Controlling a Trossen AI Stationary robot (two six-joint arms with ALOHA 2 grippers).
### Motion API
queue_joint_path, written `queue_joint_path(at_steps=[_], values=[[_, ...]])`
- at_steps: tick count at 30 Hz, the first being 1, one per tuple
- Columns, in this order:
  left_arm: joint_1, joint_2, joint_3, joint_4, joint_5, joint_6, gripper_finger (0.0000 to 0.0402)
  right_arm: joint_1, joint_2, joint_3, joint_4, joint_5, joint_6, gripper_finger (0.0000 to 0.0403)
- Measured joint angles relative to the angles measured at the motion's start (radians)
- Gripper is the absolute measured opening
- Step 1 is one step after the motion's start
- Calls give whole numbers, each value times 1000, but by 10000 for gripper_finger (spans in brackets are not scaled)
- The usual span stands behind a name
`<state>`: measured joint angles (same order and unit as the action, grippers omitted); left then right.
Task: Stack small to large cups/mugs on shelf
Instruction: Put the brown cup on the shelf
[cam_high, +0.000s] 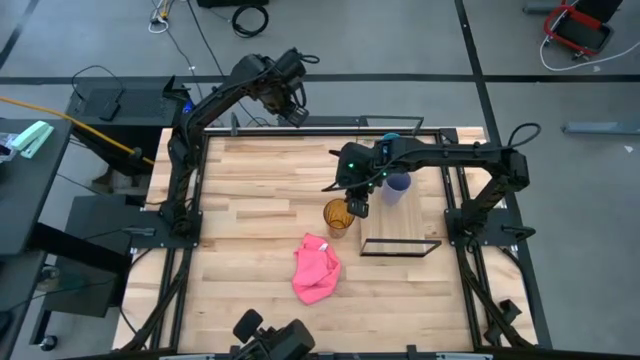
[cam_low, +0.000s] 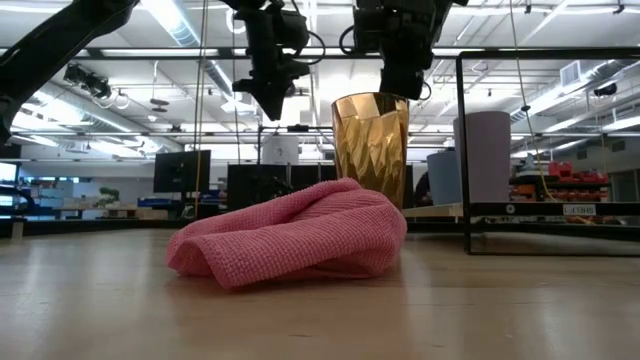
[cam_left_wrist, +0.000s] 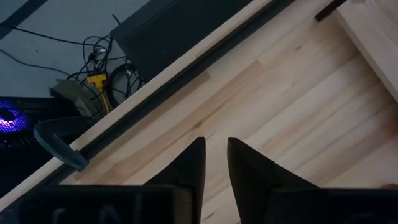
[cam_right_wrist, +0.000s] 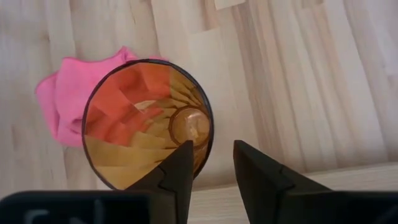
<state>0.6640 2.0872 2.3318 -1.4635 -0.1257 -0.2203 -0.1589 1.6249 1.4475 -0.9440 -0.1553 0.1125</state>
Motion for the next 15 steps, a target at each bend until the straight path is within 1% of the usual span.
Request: queue_joint_path(at_steps=[8,12,15], values=[[0,0,0,0,0,-4,69,17,5,0,1,8,26,131],[0,0,0,0,37,-4,70,31,28,0,8,20,27,131],[0,0,0,0,45,-11,67,38,43,0,8,23,27,130]])
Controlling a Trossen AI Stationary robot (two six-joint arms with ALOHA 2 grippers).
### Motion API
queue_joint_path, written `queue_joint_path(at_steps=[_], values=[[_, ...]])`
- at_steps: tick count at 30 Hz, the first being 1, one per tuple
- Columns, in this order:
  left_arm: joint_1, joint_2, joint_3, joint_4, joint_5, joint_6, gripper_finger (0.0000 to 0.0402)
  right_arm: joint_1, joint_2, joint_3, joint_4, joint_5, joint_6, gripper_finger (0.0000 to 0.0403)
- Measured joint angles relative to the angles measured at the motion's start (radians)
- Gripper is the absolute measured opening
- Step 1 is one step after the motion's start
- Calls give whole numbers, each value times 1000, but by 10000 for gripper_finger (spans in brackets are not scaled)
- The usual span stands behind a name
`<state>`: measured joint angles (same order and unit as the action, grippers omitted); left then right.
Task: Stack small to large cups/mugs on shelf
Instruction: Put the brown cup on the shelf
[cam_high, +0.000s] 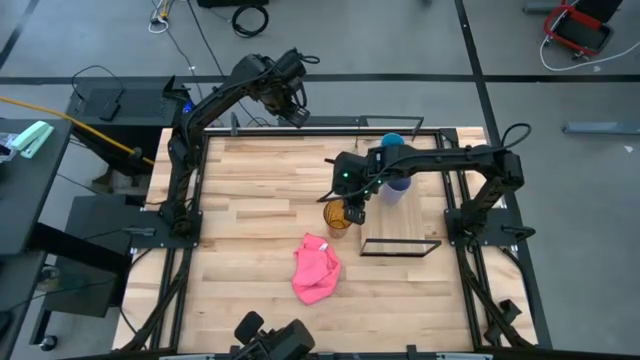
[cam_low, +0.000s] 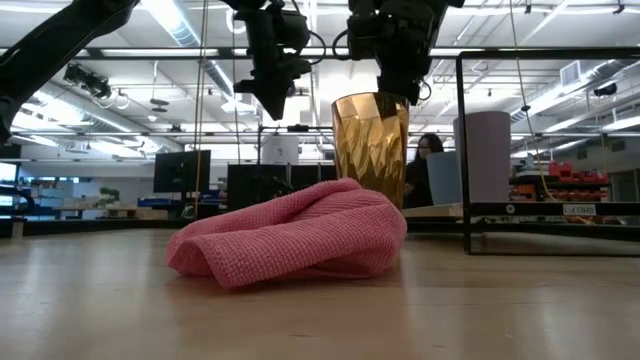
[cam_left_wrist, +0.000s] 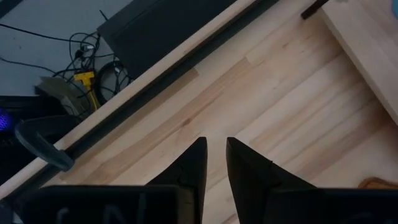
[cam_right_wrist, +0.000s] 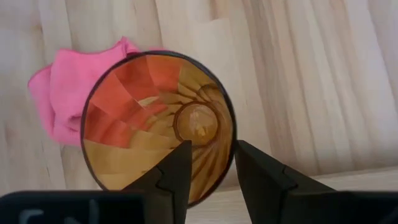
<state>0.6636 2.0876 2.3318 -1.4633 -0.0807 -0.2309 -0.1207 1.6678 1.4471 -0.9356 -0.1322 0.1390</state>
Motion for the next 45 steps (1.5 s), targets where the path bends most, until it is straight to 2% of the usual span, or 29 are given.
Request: queue_joint_path(at_steps=[15,35,40,45], values=[[0,0,0,0,0,-13,61,7,8,0,3,39,15,130],[0,0,0,0,0,-9,55,7,8,-61,20,36,49,97],[0,0,0,0,0,-9,55,7,8,-61,21,36,50,71],[0,0,0,0,0,-9,48,7,8,-61,23,46,49,18]])
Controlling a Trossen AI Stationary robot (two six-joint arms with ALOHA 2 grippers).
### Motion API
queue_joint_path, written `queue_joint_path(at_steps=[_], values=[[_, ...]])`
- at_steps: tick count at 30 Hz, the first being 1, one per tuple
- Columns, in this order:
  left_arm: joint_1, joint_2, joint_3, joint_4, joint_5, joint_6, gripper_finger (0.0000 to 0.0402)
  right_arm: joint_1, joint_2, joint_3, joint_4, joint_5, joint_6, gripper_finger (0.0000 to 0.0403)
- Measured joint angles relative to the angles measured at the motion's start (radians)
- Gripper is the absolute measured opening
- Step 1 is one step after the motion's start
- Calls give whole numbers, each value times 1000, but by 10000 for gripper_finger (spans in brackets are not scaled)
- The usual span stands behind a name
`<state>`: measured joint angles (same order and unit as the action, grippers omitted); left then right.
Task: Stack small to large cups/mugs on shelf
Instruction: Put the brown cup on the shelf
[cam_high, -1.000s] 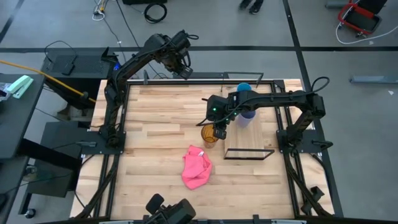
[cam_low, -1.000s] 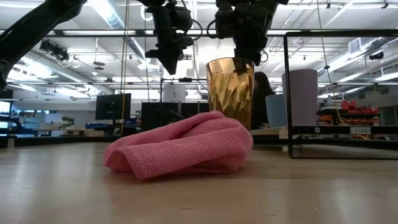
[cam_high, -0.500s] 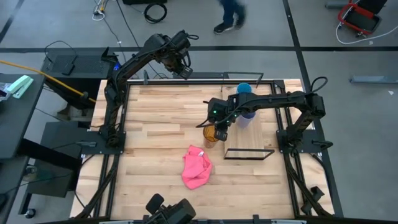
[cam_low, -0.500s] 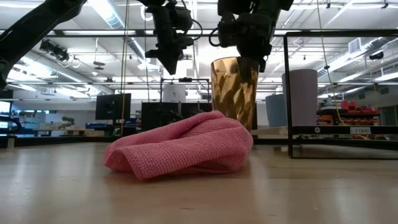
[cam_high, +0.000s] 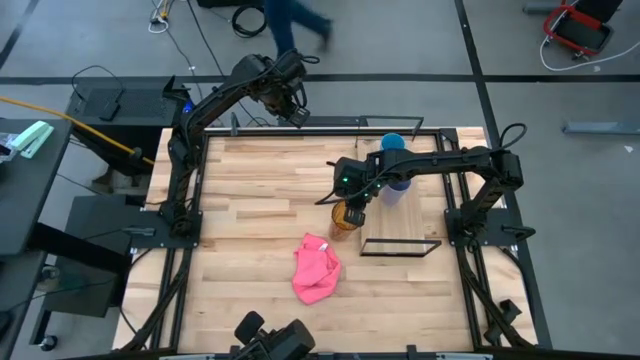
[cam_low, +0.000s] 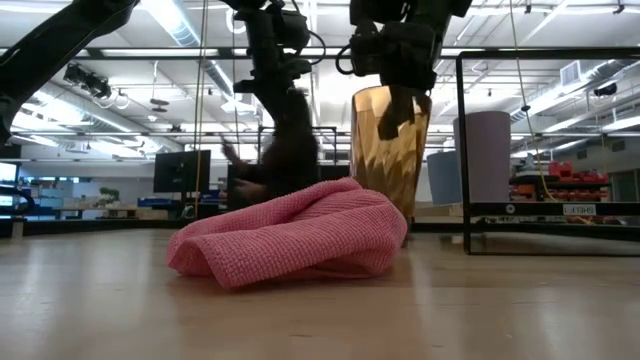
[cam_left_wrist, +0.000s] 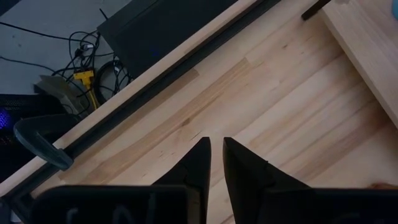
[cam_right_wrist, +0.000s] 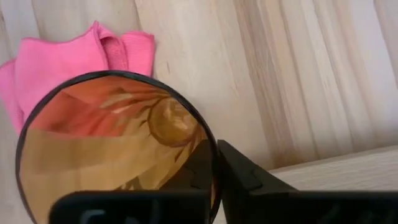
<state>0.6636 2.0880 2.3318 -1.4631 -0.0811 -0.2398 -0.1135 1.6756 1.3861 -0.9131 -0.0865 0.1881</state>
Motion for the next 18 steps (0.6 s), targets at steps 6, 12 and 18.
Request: queue_joint_path(at_steps=[6,12,18], values=[[0,0,0,1,0,0,47,0,0,4,-1,4,-6,14],[0,0,0,6,0,0,39,0,0,155,-130,7,-58,8],[0,0,0,5,0,0,40,0,0,432,-372,105,-115,7]])
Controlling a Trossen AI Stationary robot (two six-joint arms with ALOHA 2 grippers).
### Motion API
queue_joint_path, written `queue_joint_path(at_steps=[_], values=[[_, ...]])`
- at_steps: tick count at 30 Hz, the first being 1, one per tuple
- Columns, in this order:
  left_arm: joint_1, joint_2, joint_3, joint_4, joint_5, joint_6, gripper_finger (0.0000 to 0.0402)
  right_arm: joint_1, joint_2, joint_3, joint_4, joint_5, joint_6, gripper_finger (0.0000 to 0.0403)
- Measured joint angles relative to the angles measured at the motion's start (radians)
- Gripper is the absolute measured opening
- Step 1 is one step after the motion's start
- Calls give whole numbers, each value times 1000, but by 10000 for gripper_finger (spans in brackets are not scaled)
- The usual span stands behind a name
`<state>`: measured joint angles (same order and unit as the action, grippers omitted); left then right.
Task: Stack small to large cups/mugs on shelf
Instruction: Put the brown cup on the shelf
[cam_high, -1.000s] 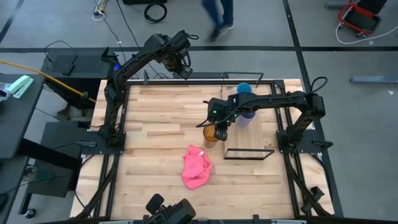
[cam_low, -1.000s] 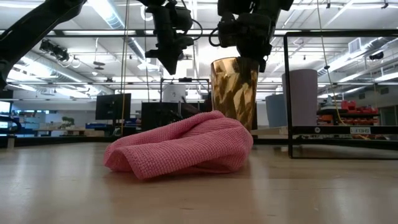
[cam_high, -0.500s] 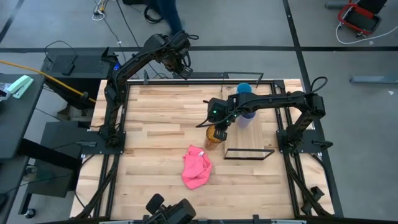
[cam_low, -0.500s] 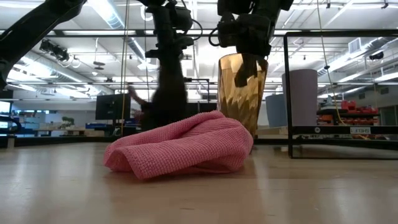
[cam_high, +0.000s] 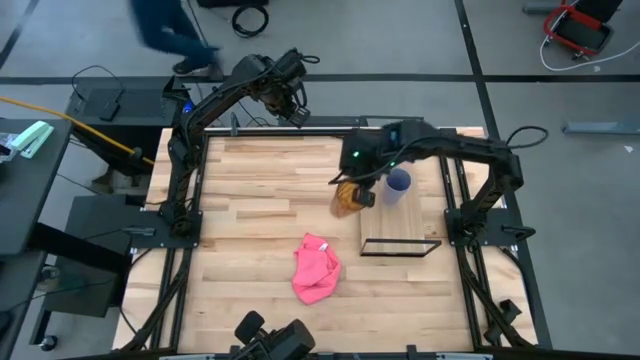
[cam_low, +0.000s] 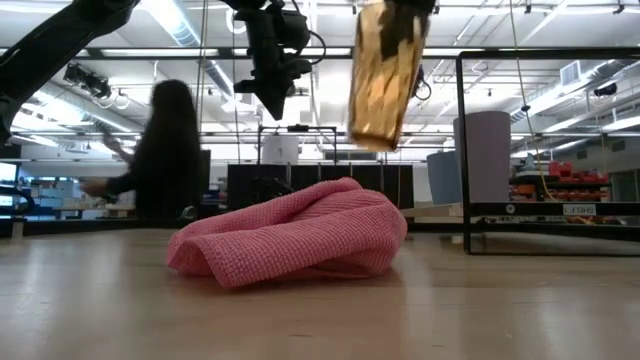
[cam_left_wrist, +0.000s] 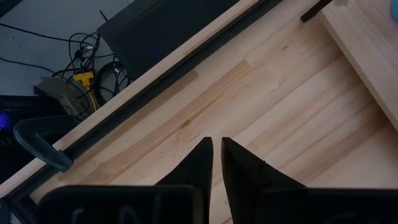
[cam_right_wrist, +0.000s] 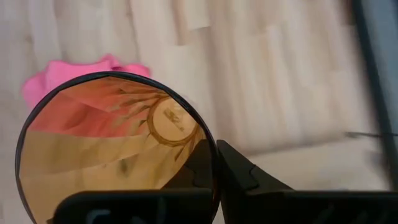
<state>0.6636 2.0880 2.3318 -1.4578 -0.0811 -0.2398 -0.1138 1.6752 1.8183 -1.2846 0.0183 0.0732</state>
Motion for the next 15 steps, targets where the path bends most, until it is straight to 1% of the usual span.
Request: queue_joint_path(at_steps=[3,5,6,8,11,15], values=[[0,0,0,0,0,0,37,-2,-1,121,-149,58,-15,7],[0,0,0,0,0,0,34,-4,-3,174,-268,86,-20,7],[0,0,0,0,0,0,33,-4,-8,186,-301,95,-17,7],[0,0,0,0,0,0,31,-4,-42,163,-272,96,5,7],[0,0,0,0,0,0,30,-4,-104,120,-289,75,54,7],[0,0,0,3,0,0,32,-2,-226,-44,-288,74,130,7]])
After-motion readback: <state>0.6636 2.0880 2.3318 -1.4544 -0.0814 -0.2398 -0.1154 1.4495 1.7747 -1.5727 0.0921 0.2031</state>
